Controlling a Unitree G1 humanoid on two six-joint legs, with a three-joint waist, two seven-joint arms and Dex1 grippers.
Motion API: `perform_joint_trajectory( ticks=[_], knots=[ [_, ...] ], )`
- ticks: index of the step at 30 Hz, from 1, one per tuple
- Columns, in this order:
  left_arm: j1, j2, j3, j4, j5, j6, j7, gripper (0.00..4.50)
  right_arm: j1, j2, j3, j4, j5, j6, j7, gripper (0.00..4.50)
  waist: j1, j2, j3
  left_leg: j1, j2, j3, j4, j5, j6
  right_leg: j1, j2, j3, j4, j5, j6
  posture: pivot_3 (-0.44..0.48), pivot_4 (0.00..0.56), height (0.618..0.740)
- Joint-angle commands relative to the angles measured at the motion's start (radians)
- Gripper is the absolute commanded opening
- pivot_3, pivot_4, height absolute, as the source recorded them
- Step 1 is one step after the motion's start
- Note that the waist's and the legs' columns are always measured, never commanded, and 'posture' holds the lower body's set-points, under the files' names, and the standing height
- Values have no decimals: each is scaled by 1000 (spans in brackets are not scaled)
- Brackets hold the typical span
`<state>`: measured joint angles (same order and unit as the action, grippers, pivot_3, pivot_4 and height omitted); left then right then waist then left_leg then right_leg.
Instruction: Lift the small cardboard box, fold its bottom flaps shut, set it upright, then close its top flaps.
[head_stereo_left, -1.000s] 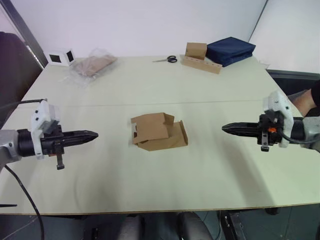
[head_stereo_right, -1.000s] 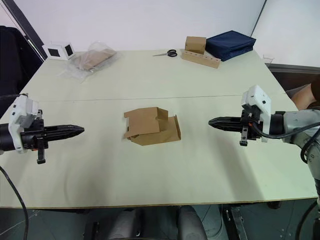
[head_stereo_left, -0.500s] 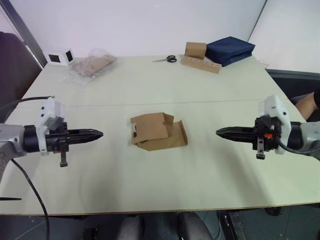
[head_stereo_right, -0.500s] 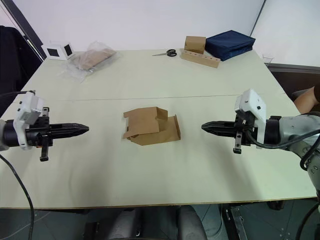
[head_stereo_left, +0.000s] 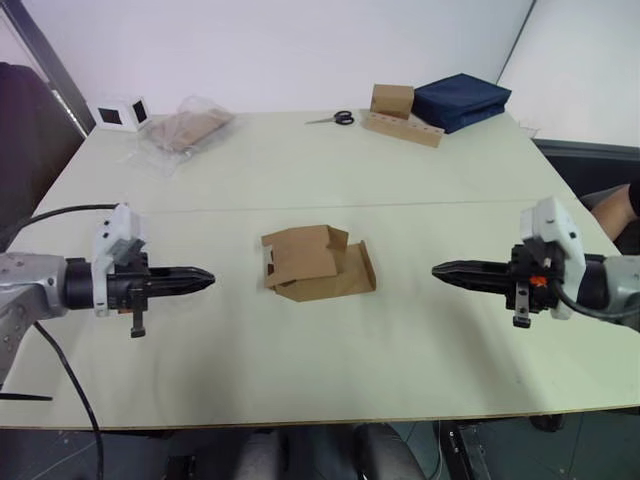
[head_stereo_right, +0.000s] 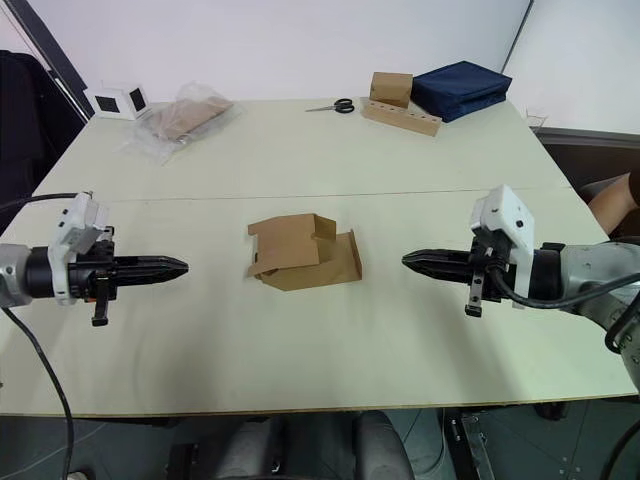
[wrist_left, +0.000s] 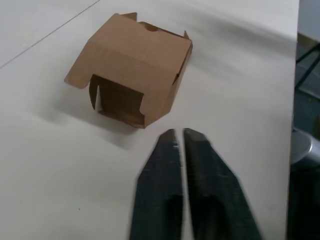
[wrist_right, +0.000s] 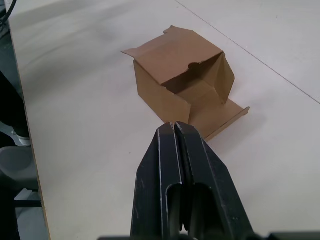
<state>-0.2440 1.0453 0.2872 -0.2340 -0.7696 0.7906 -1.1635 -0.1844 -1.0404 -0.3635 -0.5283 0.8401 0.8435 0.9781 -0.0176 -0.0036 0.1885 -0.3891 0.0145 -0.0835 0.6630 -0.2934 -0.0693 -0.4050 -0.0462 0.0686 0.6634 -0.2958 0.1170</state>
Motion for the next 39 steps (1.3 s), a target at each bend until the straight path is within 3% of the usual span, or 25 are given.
perform_joint_trajectory(
  ticks=[1,8,9,17,28,39],
  knots=[
    [-63,-75,-4,64,-146,187,64,1744,-37,27,15,-29,16,-18,-35,0,0,0,0,0,0,0,0,0,0,0,0,0,0,0,0,0,150,740],
    [-198,-198,-52,246,-256,428,113,4271,-51,58,68,-57,9,-28,-75,0,-2,-2,2,-1,0,-1,1,0,0,-1,1,0,1,0,0,0,150,740],
    [-233,-230,-75,305,-241,447,127,4390,-49,68,71,-75,21,-23,-89,0,0,-2,2,-1,0,-1,1,0,0,-1,0,0,1,0,0,0,150,740],
    [-412,-383,-138,573,-161,473,165,4390,-19,105,75,-174,61,1,-185,0,0,-4,2,-1,-1,-1,2,0,0,-1,0,-1,1,0,0,0,150,740],
    [-549,-536,-172,796,-42,395,138,4390,21,114,52,-220,95,-4,-274,0,1,-4,2,-1,-1,-1,2,0,0,-1,0,-1,1,0,0,0,150,740],
    [-654,-624,-197,974,64,309,62,4390,48,113,36,-253,128,-2,-337,0,-1,-4,2,-1,-1,-1,2,0,0,-1,0,-1,1,0,0,0,150,740]
  ],
)
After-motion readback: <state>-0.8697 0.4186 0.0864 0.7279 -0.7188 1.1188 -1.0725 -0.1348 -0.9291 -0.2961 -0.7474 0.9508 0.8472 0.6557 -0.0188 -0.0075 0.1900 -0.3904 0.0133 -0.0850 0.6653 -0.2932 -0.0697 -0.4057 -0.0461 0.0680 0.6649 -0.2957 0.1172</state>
